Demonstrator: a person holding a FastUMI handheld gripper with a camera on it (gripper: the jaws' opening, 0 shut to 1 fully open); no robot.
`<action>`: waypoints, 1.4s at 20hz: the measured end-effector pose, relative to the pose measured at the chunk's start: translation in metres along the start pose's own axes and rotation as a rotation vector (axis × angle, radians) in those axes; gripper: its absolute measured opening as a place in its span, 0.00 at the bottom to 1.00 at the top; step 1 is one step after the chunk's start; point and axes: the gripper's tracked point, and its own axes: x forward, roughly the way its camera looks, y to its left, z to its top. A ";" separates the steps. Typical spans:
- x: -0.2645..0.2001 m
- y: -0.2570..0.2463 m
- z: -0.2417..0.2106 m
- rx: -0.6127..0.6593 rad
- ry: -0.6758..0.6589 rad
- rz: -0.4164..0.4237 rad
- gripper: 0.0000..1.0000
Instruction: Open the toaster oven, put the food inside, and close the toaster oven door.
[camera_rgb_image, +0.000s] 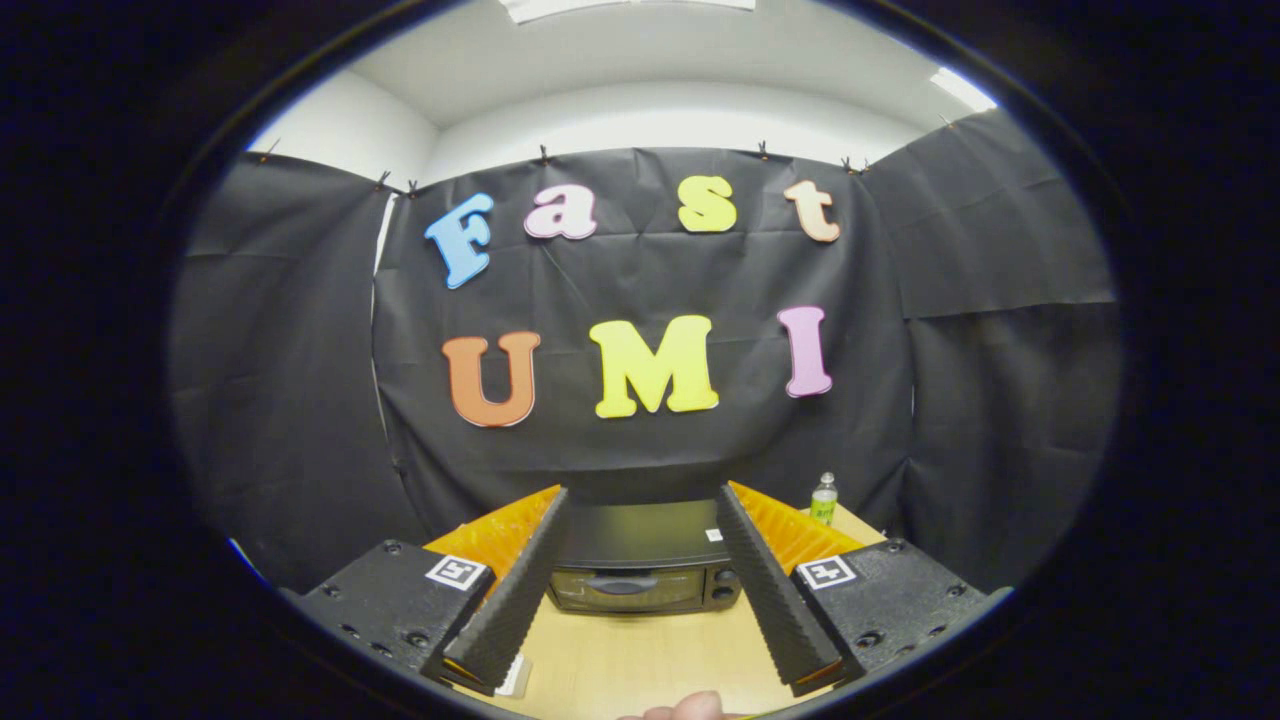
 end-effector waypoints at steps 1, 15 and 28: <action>0.000 0.002 0.003 -0.007 -0.006 0.004 1.00; 0.001 0.009 -0.004 0.013 0.026 0.024 1.00; -0.006 0.001 -0.003 0.007 0.028 0.003 1.00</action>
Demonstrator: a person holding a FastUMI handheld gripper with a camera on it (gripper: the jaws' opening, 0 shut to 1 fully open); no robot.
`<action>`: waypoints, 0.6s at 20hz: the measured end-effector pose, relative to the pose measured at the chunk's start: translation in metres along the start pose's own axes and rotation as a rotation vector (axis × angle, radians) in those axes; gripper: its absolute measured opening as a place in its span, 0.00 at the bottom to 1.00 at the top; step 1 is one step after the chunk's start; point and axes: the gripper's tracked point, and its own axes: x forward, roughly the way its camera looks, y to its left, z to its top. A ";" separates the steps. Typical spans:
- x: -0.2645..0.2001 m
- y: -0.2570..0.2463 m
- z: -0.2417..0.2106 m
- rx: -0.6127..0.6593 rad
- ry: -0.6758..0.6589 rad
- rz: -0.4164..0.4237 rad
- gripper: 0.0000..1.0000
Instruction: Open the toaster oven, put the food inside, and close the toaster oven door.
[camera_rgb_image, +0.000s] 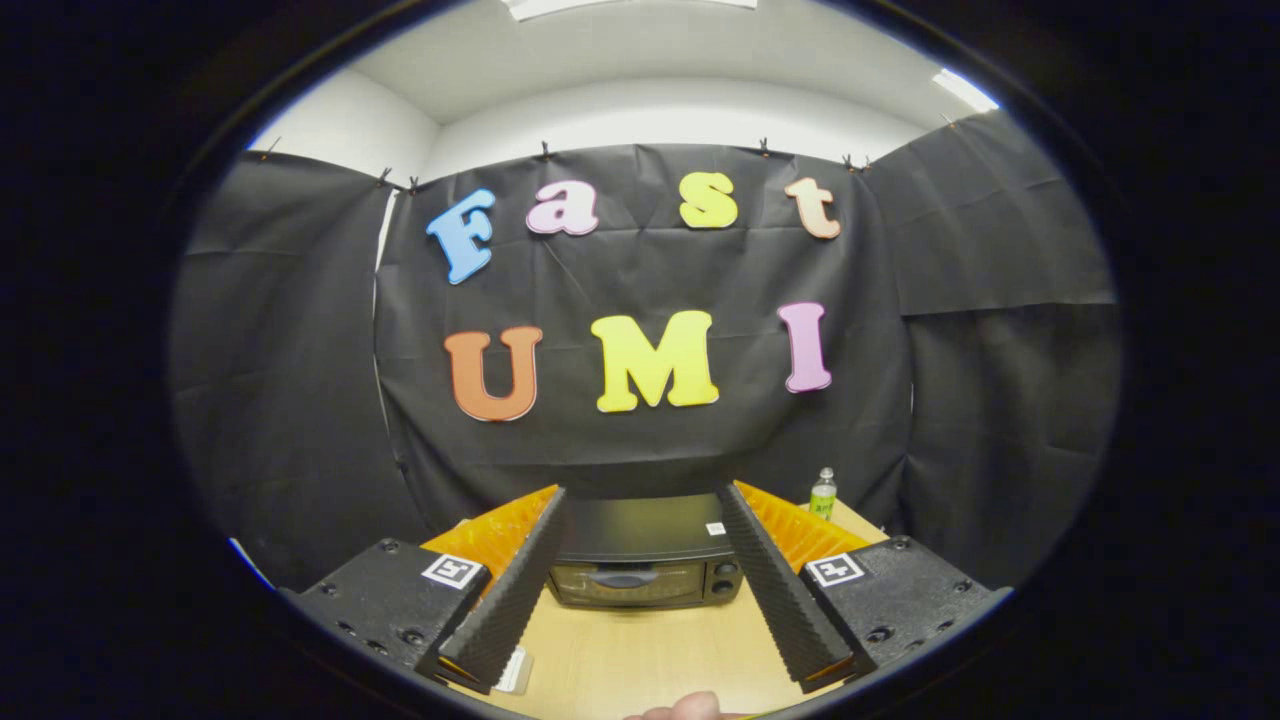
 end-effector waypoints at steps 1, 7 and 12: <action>-0.001 0.000 -0.001 0.001 0.003 -0.001 1.00; -0.008 -0.005 -0.001 -0.002 0.002 -0.008 1.00; -0.011 -0.003 -0.001 -0.007 0.010 0.006 1.00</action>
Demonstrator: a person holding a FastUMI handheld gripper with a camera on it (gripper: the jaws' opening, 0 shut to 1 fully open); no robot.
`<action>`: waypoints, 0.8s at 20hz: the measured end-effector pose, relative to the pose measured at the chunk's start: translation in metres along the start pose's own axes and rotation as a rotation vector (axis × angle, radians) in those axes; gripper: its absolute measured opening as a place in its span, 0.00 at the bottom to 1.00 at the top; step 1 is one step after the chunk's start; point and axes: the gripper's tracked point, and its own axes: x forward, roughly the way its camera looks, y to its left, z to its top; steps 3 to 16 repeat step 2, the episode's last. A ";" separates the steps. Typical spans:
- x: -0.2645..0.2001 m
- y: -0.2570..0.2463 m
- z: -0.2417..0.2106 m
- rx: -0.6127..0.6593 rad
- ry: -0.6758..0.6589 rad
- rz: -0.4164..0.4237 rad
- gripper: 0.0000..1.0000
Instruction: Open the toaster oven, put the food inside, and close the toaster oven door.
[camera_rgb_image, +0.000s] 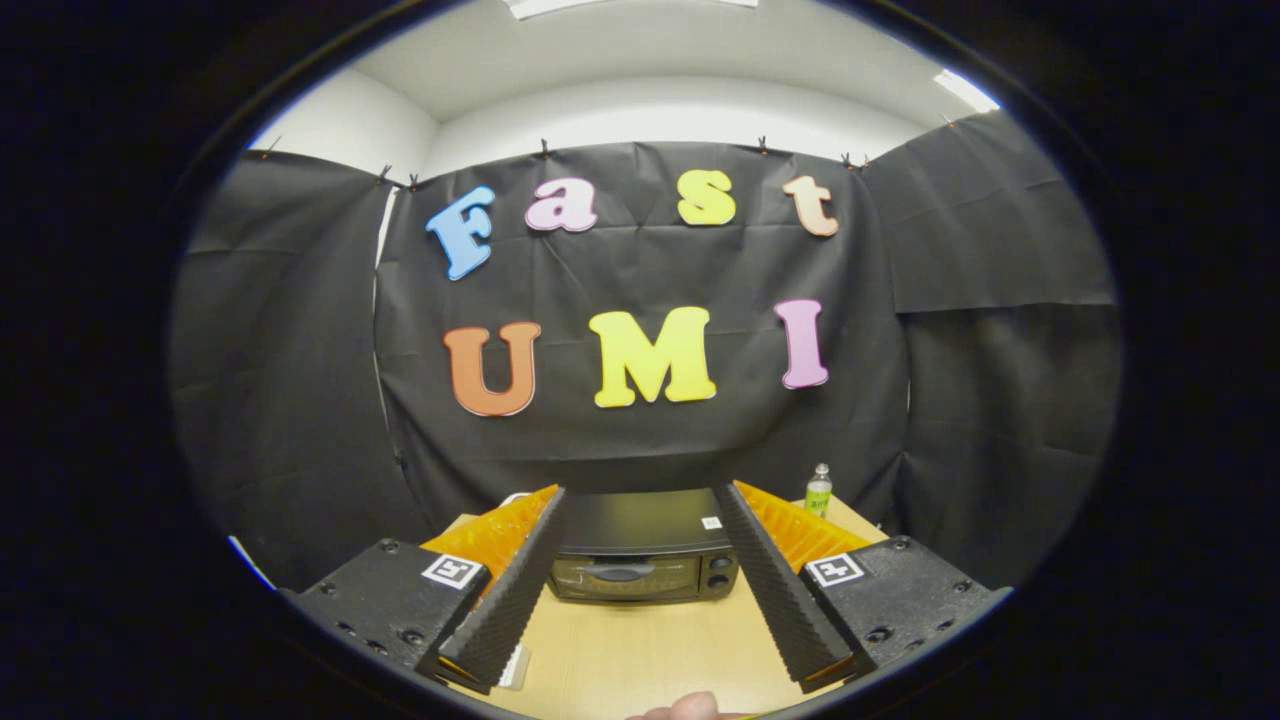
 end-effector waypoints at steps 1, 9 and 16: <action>-0.001 0.002 0.001 -0.001 -0.002 0.006 1.00; 0.000 0.003 0.000 0.000 -0.002 0.011 1.00; 0.000 0.003 0.000 0.000 -0.002 0.011 1.00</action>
